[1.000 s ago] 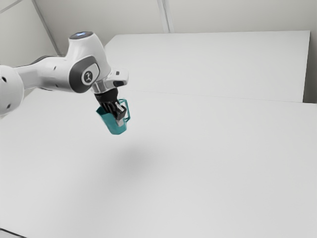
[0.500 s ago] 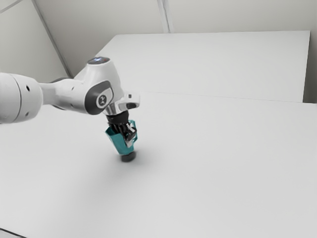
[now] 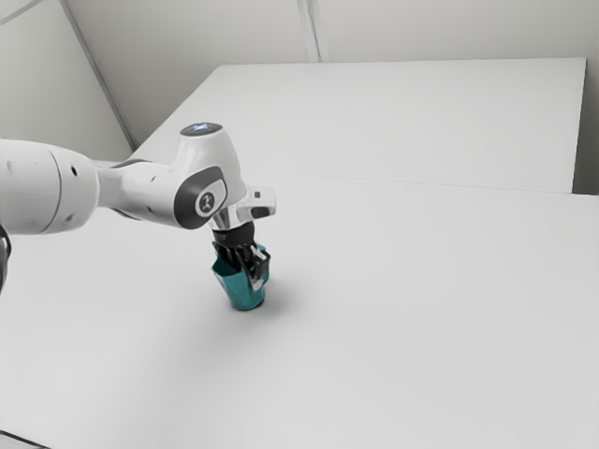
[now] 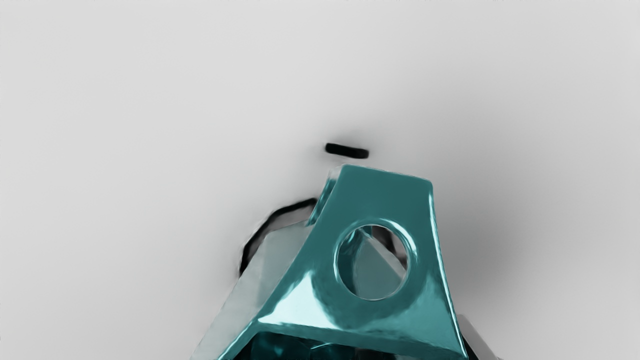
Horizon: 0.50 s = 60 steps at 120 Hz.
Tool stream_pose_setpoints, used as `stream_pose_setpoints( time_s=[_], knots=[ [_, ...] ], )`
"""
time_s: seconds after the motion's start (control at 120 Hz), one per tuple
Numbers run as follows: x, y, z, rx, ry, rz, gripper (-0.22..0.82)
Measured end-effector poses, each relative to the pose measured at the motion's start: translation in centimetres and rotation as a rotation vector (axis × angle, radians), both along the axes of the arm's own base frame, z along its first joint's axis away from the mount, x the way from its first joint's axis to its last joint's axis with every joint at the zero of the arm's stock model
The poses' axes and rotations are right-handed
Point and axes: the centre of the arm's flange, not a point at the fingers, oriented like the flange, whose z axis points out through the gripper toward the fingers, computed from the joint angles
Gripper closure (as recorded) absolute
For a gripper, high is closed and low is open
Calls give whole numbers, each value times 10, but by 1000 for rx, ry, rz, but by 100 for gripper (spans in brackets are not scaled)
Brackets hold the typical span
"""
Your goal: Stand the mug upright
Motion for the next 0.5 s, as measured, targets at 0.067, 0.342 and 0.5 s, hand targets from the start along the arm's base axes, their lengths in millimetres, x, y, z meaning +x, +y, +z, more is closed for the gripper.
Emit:
stream_pose_setpoints(
  time_s=[0.067,0.342,0.5],
  knots=[
    [-1,-6,8,-3,-13,-9,42],
    [-7,-23,80,-17,-87,-29,11],
    [20,-33,145,-41,-124,-37,5]
  ],
)
